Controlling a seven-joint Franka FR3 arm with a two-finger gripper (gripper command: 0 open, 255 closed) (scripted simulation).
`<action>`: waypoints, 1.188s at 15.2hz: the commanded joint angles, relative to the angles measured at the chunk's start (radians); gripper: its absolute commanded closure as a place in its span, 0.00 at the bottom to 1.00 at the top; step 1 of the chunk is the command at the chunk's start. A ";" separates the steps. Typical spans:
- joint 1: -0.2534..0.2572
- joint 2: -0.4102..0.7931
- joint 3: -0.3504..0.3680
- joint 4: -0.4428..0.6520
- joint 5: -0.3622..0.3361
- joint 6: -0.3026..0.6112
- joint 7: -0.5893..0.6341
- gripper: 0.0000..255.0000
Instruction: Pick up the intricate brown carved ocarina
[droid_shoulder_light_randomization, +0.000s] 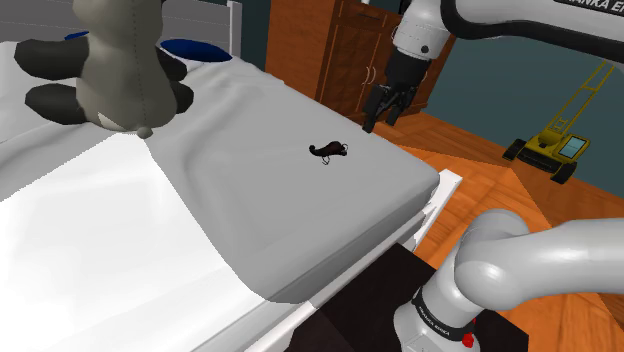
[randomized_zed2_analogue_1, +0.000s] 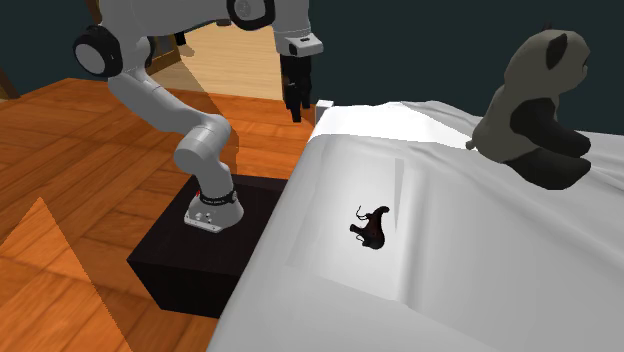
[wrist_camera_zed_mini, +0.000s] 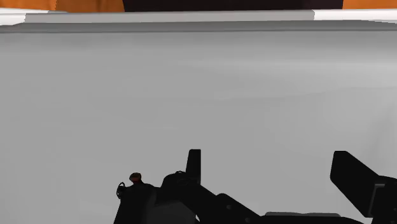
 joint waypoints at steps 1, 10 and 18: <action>0.000 0.000 0.000 0.000 0.000 0.000 0.000 0.00; -0.069 0.192 -0.094 -0.061 -0.048 0.270 -0.010 0.00; -0.118 0.423 -0.179 -0.036 -0.059 0.490 -0.024 0.00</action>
